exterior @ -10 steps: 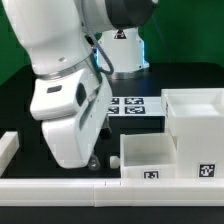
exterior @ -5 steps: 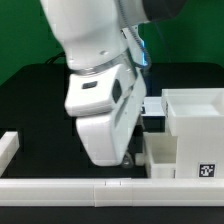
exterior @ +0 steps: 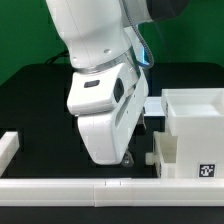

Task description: Assemble drawer

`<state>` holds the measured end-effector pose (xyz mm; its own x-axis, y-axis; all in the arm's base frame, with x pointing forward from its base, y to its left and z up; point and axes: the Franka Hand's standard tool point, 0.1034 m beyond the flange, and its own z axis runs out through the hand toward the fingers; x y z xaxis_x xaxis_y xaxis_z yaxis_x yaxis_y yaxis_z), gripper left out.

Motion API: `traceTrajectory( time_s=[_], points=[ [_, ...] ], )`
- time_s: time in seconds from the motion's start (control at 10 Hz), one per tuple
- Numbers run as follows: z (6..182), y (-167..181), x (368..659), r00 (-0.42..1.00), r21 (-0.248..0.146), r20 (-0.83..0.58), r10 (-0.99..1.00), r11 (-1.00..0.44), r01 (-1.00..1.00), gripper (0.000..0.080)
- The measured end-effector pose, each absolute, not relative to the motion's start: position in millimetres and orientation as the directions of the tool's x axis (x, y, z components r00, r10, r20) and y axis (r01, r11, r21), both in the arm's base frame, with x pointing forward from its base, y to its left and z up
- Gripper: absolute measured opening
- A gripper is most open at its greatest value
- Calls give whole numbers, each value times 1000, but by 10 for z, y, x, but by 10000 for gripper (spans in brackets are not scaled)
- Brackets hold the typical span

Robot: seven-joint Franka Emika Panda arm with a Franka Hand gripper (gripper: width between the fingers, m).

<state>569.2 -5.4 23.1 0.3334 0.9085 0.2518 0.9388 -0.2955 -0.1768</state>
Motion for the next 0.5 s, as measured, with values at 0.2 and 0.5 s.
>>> traceTrajectory(
  time_s=[0.2,0.5],
  points=[
    [218,30,5675,344,-181,251,905,-306,935,649],
    [217,241,5669,388,-195,243,889,-347,917,649]
  ],
)
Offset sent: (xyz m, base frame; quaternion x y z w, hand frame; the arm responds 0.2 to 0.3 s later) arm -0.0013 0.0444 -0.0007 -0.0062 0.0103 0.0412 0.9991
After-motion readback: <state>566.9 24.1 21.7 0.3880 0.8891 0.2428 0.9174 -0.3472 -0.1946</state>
